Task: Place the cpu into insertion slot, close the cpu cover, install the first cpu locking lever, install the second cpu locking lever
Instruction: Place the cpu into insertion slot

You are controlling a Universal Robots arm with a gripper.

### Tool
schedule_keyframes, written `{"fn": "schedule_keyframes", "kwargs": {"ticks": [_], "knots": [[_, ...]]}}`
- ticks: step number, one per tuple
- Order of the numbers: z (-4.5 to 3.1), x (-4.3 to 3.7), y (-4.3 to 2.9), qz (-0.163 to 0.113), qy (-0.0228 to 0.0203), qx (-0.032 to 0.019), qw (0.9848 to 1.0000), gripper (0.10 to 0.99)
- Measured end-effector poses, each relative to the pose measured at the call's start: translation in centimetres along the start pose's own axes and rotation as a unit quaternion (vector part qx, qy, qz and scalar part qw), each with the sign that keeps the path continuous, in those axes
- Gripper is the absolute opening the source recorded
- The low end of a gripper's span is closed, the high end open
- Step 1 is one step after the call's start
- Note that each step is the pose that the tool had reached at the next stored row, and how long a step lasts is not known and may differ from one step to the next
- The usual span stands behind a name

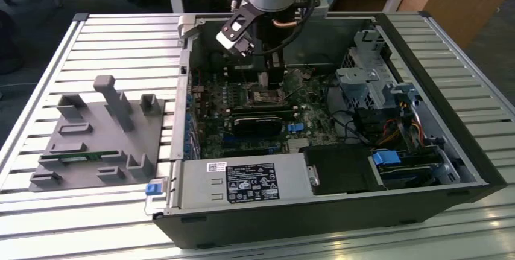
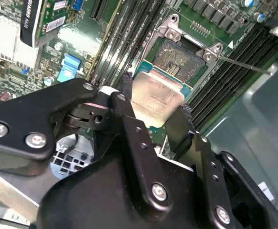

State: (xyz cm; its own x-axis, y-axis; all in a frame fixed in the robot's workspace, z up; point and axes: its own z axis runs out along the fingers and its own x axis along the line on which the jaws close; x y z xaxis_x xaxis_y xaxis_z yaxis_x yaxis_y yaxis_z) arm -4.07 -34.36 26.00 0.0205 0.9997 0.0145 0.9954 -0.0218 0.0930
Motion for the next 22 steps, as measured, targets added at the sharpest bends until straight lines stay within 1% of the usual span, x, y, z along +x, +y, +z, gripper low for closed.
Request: {"fn": "schedule_keyframes", "kwargs": {"ticks": [2,4,7,9,17,19,22], "knots": [[0.17,0.00,-0.02,-0.015,0.0015,0.0002,0.9999,0.525],[0.30,0.13,-0.04,-0.022,0.0019,0.0003,0.9998,0.525],[0.52,0.53,-0.12,-0.022,0.0021,0.0003,0.9998,0.525],[0.82,0.69,-0.17,-0.022,0.0020,0.0003,0.9998,0.525],[2.10,1.84,-0.49,-0.022,0.0019,0.0003,0.9998,0.525],[2.41,2.05,-0.59,-0.022,0.0020,0.0002,0.9998,0.525],[2.92,2.13,-0.69,-0.022,0.0019,0.0003,0.9998,0.525]]}}
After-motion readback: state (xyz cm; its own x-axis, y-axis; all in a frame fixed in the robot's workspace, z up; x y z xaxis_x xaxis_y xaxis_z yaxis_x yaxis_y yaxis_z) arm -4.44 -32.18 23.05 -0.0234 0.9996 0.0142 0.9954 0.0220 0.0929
